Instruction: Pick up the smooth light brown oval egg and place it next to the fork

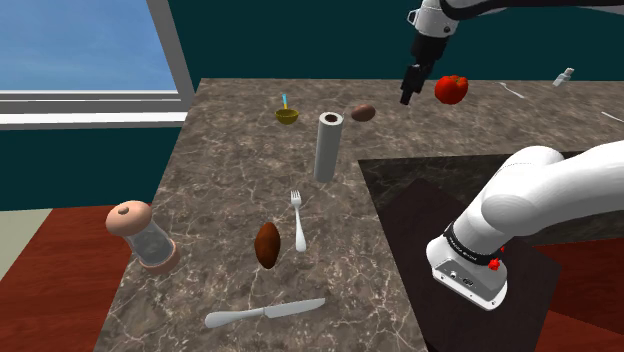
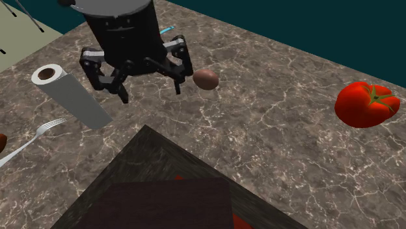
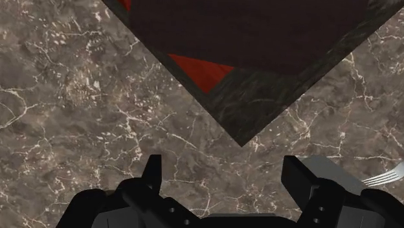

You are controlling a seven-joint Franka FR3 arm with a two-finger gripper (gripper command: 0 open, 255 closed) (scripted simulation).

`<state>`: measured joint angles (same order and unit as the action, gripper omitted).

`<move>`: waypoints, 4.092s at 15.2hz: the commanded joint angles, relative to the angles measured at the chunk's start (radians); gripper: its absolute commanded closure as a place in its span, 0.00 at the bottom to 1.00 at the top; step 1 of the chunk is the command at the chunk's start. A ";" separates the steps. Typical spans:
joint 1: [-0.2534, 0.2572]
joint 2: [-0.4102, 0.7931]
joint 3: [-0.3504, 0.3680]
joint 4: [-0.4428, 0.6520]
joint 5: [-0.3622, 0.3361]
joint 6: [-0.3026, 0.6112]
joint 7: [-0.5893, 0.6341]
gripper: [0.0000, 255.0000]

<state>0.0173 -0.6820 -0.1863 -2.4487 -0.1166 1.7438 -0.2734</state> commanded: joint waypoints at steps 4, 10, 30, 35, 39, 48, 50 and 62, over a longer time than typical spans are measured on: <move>0.021 0.135 -0.125 0.016 -0.017 0.144 -0.203 0.00; 0.073 0.360 -0.267 0.101 0.045 0.292 -0.467 0.00; 0.084 0.907 -0.352 0.361 0.445 0.467 -1.038 0.00; 0.084 0.907 -0.352 0.361 0.445 0.467 -1.038 0.00; 0.084 0.906 -0.352 0.361 0.445 0.467 -1.038 1.00; 0.087 0.889 -0.357 0.369 0.430 0.445 -1.026 1.00; 0.090 0.873 -0.361 0.378 0.415 0.424 -1.013 1.00; 0.102 0.789 -0.374 0.452 0.344 0.288 -0.950 1.00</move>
<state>0.1188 0.1120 -0.5601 -2.0072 0.2325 2.0455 -1.2290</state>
